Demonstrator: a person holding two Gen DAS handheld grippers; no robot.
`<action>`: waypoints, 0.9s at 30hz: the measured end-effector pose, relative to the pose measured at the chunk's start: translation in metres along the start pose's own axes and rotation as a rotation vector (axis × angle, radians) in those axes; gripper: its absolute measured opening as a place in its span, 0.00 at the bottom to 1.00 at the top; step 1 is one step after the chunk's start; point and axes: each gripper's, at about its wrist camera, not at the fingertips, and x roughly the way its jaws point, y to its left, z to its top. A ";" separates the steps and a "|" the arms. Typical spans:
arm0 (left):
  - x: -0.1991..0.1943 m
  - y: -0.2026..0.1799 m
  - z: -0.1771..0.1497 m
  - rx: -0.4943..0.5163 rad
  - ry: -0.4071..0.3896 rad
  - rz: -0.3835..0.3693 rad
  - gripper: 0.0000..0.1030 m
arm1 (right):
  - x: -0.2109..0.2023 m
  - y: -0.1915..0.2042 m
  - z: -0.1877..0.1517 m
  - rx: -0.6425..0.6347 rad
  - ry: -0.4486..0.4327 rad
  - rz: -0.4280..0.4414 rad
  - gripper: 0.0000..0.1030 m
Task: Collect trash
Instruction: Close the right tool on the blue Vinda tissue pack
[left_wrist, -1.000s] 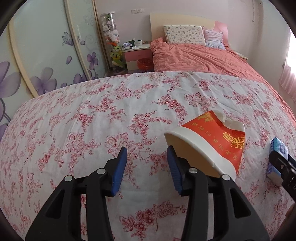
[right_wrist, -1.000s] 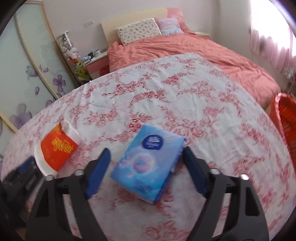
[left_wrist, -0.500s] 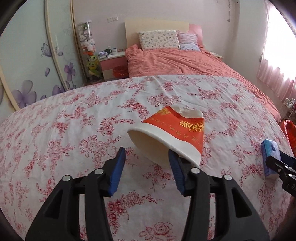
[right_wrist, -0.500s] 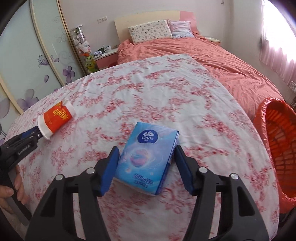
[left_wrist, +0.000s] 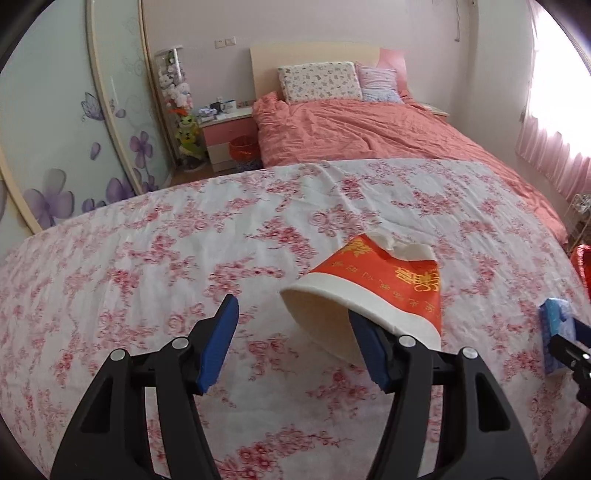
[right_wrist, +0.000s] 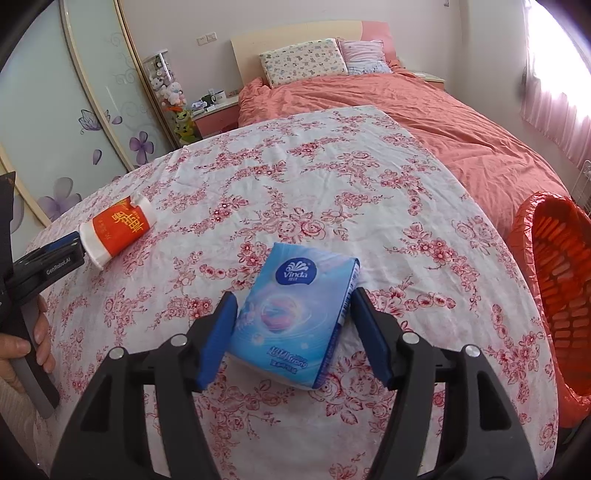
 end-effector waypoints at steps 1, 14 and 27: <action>-0.002 -0.002 -0.001 -0.003 -0.003 -0.025 0.58 | 0.000 0.000 0.000 0.000 0.000 0.001 0.62; 0.000 -0.013 -0.001 -0.008 -0.003 -0.017 0.35 | 0.001 0.003 0.001 -0.014 0.003 -0.016 0.62; 0.011 -0.030 0.003 -0.007 0.028 -0.031 0.31 | 0.005 0.004 0.005 -0.047 0.012 -0.040 0.60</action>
